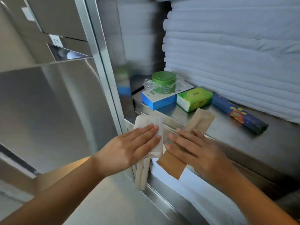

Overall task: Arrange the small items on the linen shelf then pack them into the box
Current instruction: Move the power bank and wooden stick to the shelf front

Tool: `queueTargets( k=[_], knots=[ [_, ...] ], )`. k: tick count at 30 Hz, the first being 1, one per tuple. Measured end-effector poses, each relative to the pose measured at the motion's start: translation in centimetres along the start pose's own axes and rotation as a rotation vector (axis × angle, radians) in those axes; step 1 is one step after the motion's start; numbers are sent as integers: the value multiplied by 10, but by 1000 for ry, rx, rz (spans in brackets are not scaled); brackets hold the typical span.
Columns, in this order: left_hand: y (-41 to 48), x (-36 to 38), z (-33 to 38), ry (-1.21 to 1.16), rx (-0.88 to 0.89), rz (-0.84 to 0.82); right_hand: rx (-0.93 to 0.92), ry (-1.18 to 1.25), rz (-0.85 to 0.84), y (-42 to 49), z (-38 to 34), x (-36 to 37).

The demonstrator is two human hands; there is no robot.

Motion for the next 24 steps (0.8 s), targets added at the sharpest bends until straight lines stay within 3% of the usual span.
queueTargets(
  k=[7,24],
  knots=[
    [-92,-28,-13,28,-192,-29,-153,65,118,55,-67,-5],
    [-321,-115,12,182,-564,-102,-511,208,220,153,-283,-37]
  ],
)
Point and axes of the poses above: each hand's wrist, its own y-axis towards the middle knuckle, its own x-axis out of the palm, z = x × y, the point moved 10 cm from there along y, towards the middle knuckle, and after that the axes turned 10 degrees about -z, right-handed, at the moved point
